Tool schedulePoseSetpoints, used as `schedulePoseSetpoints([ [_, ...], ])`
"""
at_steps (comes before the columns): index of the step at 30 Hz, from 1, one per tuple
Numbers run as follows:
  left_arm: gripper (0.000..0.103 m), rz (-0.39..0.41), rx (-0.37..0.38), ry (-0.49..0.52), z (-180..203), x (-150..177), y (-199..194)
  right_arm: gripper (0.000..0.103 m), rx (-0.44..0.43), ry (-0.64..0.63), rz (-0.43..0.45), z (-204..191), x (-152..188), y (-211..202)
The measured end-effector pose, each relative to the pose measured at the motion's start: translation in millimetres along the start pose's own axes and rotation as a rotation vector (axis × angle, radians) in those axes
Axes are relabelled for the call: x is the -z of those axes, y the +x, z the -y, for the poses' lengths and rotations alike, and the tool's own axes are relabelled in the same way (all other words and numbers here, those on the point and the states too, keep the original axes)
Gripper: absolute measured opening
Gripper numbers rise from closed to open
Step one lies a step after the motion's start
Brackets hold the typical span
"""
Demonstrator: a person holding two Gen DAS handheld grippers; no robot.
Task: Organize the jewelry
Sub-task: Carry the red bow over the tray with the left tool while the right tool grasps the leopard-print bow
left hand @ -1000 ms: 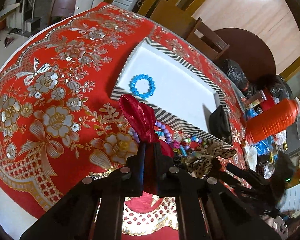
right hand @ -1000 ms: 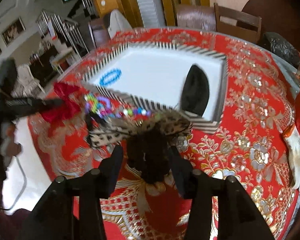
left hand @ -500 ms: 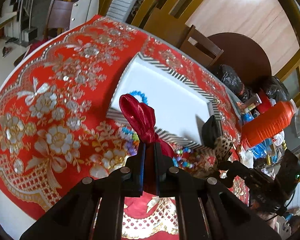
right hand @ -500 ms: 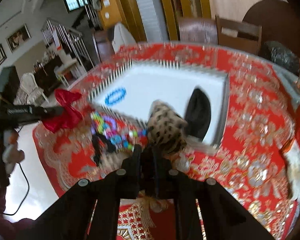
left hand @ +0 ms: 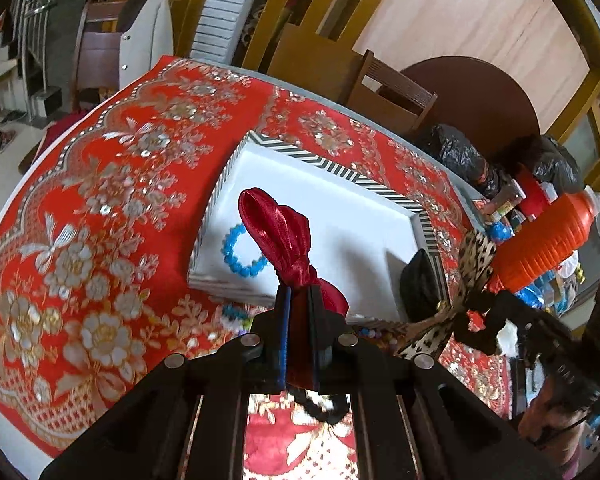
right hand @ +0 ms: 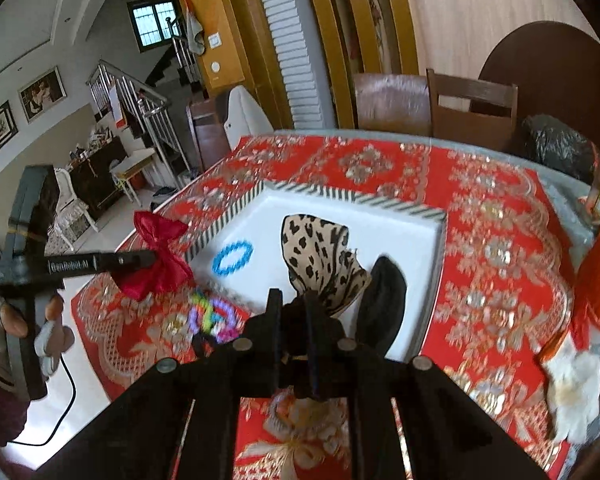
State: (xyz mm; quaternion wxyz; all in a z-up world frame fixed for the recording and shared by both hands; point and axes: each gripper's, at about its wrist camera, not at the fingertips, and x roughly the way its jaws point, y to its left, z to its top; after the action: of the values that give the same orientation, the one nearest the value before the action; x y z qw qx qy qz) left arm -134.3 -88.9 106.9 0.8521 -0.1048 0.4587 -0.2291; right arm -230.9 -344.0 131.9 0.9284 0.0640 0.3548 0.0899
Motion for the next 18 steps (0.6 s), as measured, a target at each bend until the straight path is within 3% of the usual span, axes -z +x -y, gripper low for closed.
schedulePoseSetpoints([
  [18,0.005,-0.012,-0.156,0.098,6.0,-58.9,74.5,0.011,0.089,0.052,-0.008,38.7,-66.8,83.3],
])
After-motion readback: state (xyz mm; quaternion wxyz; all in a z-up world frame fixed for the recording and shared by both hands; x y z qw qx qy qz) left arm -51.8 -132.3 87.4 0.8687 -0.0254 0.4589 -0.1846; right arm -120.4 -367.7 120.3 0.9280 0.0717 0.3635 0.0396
